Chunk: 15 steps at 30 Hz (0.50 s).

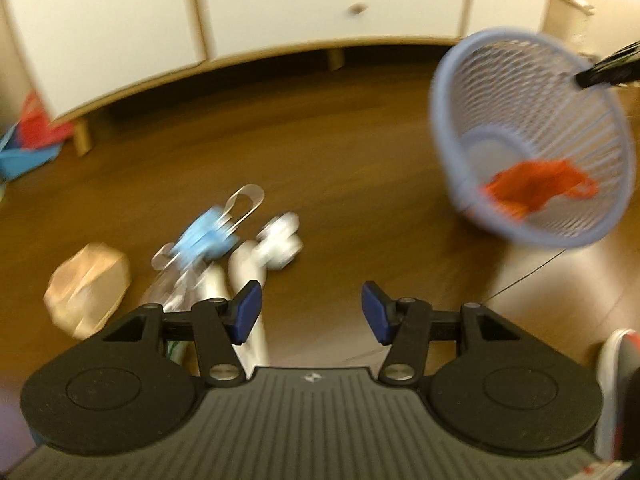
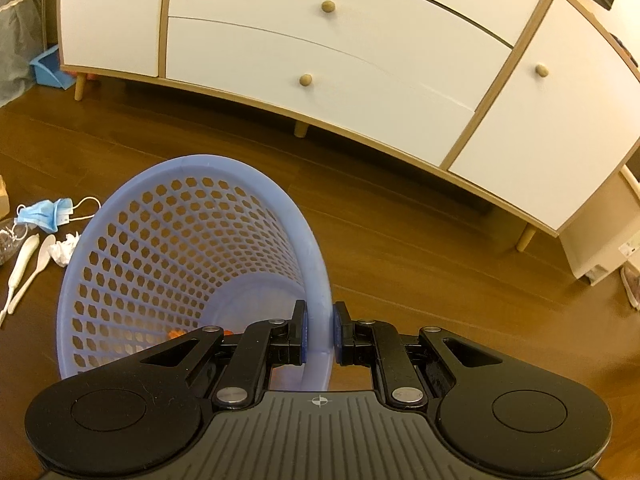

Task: Collect trash
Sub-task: 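Move the left gripper to the red bottle cap and grasp it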

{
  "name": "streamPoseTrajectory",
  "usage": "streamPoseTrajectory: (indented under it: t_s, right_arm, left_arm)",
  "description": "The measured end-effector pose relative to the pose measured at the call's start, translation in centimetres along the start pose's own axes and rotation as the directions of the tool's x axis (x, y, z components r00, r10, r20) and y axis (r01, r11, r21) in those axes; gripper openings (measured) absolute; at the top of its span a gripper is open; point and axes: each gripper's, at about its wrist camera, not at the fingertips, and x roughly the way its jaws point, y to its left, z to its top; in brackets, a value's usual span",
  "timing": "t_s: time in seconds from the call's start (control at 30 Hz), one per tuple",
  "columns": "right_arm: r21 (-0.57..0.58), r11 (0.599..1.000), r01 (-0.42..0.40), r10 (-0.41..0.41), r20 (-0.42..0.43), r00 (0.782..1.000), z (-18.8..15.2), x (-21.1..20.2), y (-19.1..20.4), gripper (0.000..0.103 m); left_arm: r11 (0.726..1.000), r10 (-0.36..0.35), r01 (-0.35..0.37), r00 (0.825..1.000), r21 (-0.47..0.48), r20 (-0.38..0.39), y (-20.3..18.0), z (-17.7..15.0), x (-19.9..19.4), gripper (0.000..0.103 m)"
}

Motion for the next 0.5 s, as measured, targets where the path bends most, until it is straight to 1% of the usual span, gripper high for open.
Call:
streamPoseTrajectory:
  t_s: [0.1, 0.17, 0.27, 0.33, 0.43, 0.5]
  right_arm:
    - [0.008, 1.000, 0.005, -0.005, 0.002, 1.000, -0.2, -0.3, 0.3, 0.009]
    - [0.013, 1.000, 0.010, -0.010, 0.003, 1.000, -0.3, -0.4, 0.4, 0.009]
    - [0.014, 1.000, 0.017, -0.017, 0.001, 1.000, -0.4, -0.5, 0.5, 0.009]
    - [0.012, 1.000, 0.021, -0.021, -0.001, 1.000, -0.3, -0.5, 0.7, 0.009]
    - [0.005, 1.000, 0.029, -0.029, -0.003, 1.000, -0.2, -0.6, 0.8, 0.009]
    - [0.001, 0.999, 0.037, -0.037, -0.004, 0.999, -0.2, -0.5, 0.8, 0.009]
  left_arm:
    - [0.998, 0.054, -0.055, 0.997, -0.037, -0.051, 2.9, -3.0, 0.1, 0.050]
    - [0.995, 0.072, -0.078, 0.993, -0.058, -0.093, 4.2, -4.8, 0.3, 0.050]
    - [0.990, 0.112, -0.124, 0.981, -0.068, -0.155, 5.8, -8.0, 0.8, 0.050]
    - [0.986, 0.138, -0.154, 0.970, -0.067, -0.198, 6.5, -10.0, 1.6, 0.050]
    - [0.981, 0.156, -0.179, 0.958, -0.077, -0.239, 7.4, -12.5, 2.0, 0.050]
    - [0.978, 0.161, -0.189, 0.953, -0.090, -0.258, 7.9, -13.4, 2.4, 0.050]
